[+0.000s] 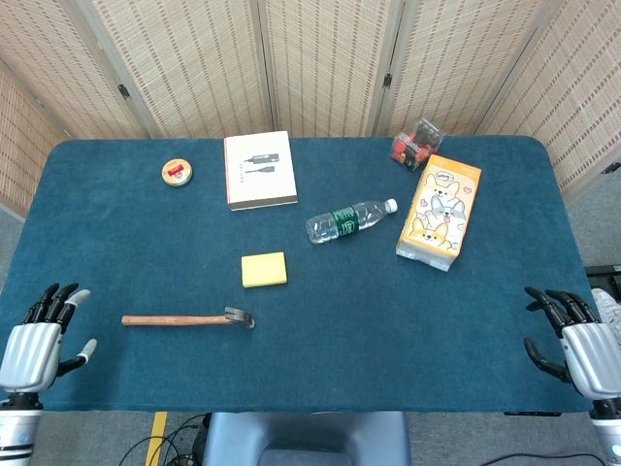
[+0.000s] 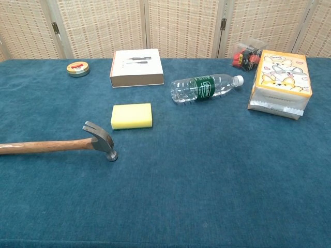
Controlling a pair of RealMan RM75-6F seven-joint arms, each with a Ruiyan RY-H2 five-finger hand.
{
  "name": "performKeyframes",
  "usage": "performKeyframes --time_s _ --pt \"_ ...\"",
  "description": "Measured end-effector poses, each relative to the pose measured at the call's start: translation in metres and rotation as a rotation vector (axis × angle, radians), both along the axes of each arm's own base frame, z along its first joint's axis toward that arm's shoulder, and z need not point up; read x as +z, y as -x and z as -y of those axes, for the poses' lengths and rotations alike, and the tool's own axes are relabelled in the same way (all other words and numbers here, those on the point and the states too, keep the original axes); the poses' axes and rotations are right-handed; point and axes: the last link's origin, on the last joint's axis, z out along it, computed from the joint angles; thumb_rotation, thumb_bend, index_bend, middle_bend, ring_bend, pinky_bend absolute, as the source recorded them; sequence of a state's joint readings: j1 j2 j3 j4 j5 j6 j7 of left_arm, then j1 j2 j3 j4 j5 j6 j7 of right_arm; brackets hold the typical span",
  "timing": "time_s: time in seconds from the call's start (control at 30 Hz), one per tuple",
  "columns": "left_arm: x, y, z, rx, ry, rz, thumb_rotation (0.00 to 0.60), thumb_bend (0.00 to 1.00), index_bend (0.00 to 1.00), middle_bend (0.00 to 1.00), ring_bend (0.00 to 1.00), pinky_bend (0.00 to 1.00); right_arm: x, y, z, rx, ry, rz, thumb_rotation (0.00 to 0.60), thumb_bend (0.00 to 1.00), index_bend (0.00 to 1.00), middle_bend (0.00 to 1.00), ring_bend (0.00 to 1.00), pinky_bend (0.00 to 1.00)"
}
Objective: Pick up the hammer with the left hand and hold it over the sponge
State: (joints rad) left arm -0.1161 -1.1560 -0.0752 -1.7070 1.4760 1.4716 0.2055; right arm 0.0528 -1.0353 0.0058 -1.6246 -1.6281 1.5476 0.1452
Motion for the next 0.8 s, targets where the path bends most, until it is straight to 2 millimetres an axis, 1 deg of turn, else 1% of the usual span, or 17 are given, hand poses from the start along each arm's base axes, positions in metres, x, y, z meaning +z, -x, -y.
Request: performKeyframes --time_s 0.17,0.23,0.33,0.53,0.67,0.8 --pt "-0.008 -0.008 -0.014 -0.022 0.073 0.008 0.6 0.26 0.04 0.14 0.08 0.23 0.001 -0.003 0.002 0.012 -0.001 -0.006 0.6 0.3 0.16 0.34 0.18 0.18" --pt "-0.012 -0.013 -0.02 -0.033 0.111 0.009 0.6 0.25 0.03 0.14 0.08 0.23 0.001 -0.004 0.003 0.014 -0.005 -0.007 0.6 0.3 0.16 0.34 0.18 0.18" --pt "-0.019 -0.023 -0.029 -0.061 0.179 0.007 0.6 0.25 0.03 0.14 0.08 0.23 0.0 -0.004 0.003 0.014 -0.006 -0.007 0.6 0.3 0.16 0.34 0.18 0.18" --pt "-0.041 -0.044 -0.047 -0.117 0.305 -0.028 0.6 0.25 0.04 0.14 0.08 0.23 0.0 -0.003 0.003 0.017 -0.007 -0.004 0.6 0.3 0.16 0.34 0.18 0.18" --pt "-0.058 -0.057 -0.058 -0.139 0.35 -0.056 0.6 0.25 0.09 0.14 0.08 0.23 0.002 -0.001 0.0 0.009 -0.002 -0.003 0.6 0.3 0.16 0.34 0.18 0.18" --pt "-0.074 -0.064 -0.065 -0.132 0.388 -0.065 0.6 0.25 0.12 0.15 0.1 0.23 0.003 0.002 -0.001 0.004 -0.002 -0.003 0.6 0.3 0.16 0.34 0.18 0.18"
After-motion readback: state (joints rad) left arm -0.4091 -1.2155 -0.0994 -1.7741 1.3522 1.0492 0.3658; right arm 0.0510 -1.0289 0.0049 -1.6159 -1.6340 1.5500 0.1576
